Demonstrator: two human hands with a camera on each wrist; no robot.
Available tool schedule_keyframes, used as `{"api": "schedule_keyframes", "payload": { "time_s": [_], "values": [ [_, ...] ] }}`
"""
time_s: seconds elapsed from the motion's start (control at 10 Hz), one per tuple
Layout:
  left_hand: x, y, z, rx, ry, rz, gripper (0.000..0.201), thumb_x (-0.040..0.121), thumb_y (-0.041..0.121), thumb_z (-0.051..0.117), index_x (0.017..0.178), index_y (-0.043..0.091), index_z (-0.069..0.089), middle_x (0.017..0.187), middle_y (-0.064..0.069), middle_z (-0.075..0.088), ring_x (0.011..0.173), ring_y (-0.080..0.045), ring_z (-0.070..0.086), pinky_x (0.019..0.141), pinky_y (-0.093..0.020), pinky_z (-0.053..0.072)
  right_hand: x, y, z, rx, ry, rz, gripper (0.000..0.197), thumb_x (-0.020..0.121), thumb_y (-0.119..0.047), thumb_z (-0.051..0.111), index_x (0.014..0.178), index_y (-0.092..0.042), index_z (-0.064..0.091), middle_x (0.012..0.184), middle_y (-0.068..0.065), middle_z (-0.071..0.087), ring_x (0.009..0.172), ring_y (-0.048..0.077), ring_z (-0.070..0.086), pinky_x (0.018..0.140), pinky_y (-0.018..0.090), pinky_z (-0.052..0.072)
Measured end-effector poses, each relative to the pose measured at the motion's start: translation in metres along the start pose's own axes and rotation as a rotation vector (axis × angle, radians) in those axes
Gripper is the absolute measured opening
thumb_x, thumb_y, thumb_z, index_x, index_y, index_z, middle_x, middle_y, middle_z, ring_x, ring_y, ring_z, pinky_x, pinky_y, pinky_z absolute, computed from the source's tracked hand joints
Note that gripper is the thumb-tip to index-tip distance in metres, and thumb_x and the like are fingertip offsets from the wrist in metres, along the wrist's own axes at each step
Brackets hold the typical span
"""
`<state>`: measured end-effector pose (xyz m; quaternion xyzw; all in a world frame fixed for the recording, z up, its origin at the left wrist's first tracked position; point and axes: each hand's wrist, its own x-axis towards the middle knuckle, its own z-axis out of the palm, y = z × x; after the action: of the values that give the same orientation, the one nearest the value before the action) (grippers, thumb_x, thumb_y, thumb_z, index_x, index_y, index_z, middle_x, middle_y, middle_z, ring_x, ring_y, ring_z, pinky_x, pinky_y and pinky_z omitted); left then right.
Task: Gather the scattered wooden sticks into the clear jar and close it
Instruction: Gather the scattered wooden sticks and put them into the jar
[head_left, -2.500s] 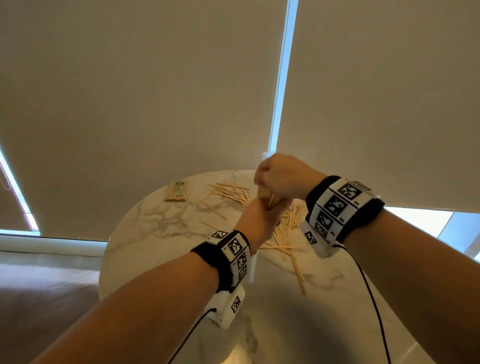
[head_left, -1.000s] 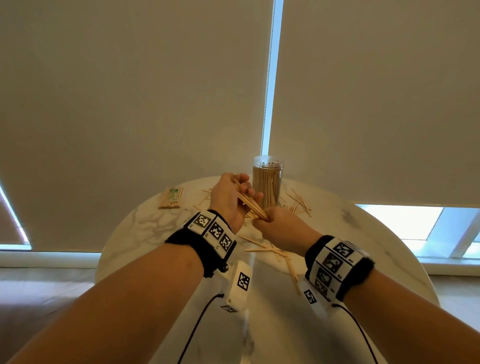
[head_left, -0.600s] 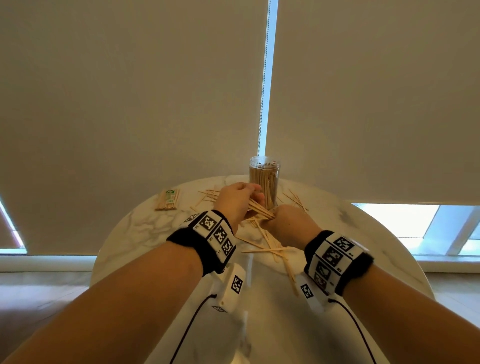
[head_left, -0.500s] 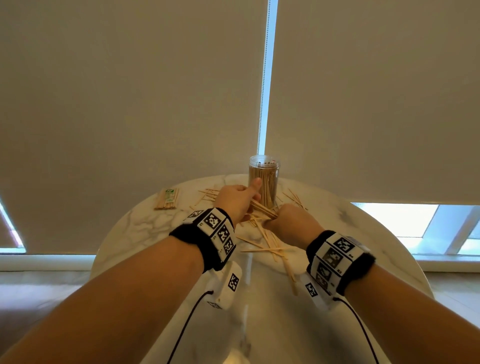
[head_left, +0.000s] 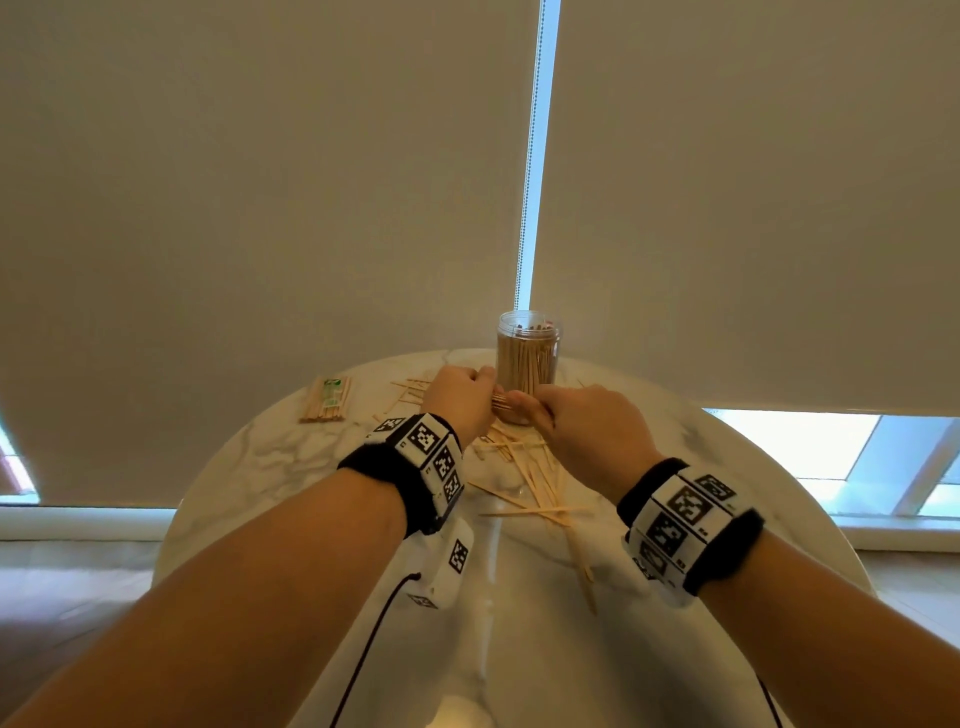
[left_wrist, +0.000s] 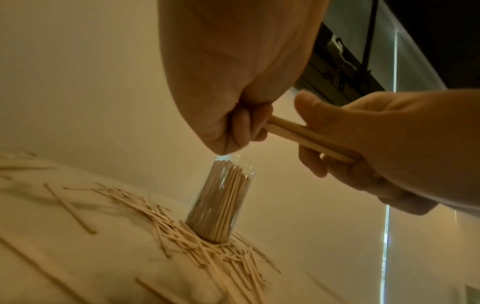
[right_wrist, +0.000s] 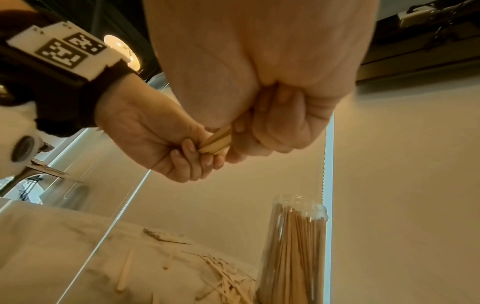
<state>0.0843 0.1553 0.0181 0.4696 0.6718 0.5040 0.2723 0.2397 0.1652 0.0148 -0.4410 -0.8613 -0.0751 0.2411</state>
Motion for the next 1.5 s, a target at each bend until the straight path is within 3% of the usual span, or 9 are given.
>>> {"api": "schedule_keyframes", "payload": {
  "time_s": [0.1,0.3,0.6,0.9,1.1,1.2,1.3,1.4,1.5],
  "values": [
    [0.01,0.008,0.003,-0.432,-0.144,-0.192,0.035,0.107,0.031,0.037,0.108,0.003,0.058,0.077,-0.011,0.059,0.055,-0.016,0.053,0.049,-0.028,0.048,0.018,0.013,-0.015,-0.056,-0.032,0.005,0.061,0.096,-0.071,0.023,0.065,-0.028,0.054,0.053,-0.006,0.051,0.05,0.01,0.051,0.05,0.028,0.045],
    [0.074,0.008,-0.007,-0.151,-0.126,-0.073,0.031,0.098,0.009,0.051,0.129,0.012,0.051,0.102,-0.009,0.069,0.088,-0.021,0.067,0.076,-0.034,0.059,0.089,0.057,-0.059,-0.029,-0.069,0.204,0.065,0.095,-0.07,0.037,0.071,-0.017,0.066,0.057,0.0,0.051,0.05,0.015,0.047,0.052,0.027,0.041],
    [0.15,0.006,0.039,0.274,-0.208,0.102,0.138,0.055,0.058,0.089,0.157,0.02,0.004,0.155,-0.014,0.033,0.139,-0.033,0.038,0.111,-0.049,0.038,0.206,0.065,-0.038,-0.438,-0.26,0.101,0.057,0.09,-0.068,0.051,0.075,-0.016,0.066,0.066,-0.001,0.063,0.069,0.018,0.063,0.074,0.036,0.056],
    [0.169,-0.01,0.058,0.136,-0.251,0.17,0.112,0.072,0.033,0.087,0.152,0.016,0.011,0.136,-0.008,0.054,0.117,-0.025,0.057,0.084,-0.026,0.046,0.251,0.051,-0.005,-0.665,-0.427,-0.036,0.046,0.09,-0.058,0.061,0.068,-0.018,0.06,0.068,-0.005,0.057,0.065,0.015,0.055,0.072,0.032,0.053],
    [0.169,-0.018,0.065,0.134,-0.23,0.179,0.114,0.069,0.04,0.087,0.151,0.024,0.01,0.138,-0.011,0.049,0.121,-0.031,0.055,0.093,-0.037,0.051,0.259,0.042,0.003,-0.555,-0.67,-0.003,0.048,0.086,-0.057,0.066,0.065,-0.014,0.062,0.06,-0.003,0.058,0.058,0.013,0.05,0.067,0.027,0.044],
    [0.167,-0.021,0.066,0.114,-0.219,0.186,0.115,0.068,0.041,0.088,0.151,0.023,0.01,0.138,-0.01,0.05,0.121,-0.03,0.055,0.097,-0.04,0.05,0.259,0.037,0.023,-0.59,-0.616,-0.018,0.039,0.094,-0.046,0.06,0.079,-0.011,0.067,0.066,-0.002,0.062,0.064,0.014,0.057,0.071,0.027,0.051],
    [0.167,-0.022,0.067,0.112,-0.21,0.18,0.116,0.066,0.042,0.088,0.15,0.023,0.011,0.135,-0.009,0.05,0.12,-0.03,0.055,0.098,-0.043,0.051,0.259,0.033,0.035,-0.54,-0.593,0.048,0.029,0.096,-0.023,0.057,0.069,-0.011,0.058,0.067,0.001,0.057,0.056,0.012,0.051,0.056,0.022,0.043],
    [0.17,-0.021,0.068,0.126,-0.214,0.144,0.118,0.066,0.042,0.088,0.151,0.027,0.007,0.138,-0.01,0.048,0.122,-0.032,0.054,0.099,-0.047,0.05,0.259,0.037,0.036,-0.436,-0.58,0.09,0.009,0.09,-0.02,0.065,0.092,-0.013,0.072,0.086,0.003,0.069,0.07,0.014,0.063,0.064,0.024,0.051],
    [0.171,-0.021,0.069,0.132,-0.23,0.135,0.121,0.065,0.04,0.089,0.151,0.031,0.005,0.14,-0.01,0.048,0.125,-0.033,0.053,0.1,-0.051,0.049,0.258,0.047,0.039,-0.393,-0.613,0.114,0.028,0.092,-0.022,0.065,0.117,-0.011,0.071,0.102,0.004,0.072,0.087,0.016,0.068,0.079,0.028,0.057]
  ]
}}
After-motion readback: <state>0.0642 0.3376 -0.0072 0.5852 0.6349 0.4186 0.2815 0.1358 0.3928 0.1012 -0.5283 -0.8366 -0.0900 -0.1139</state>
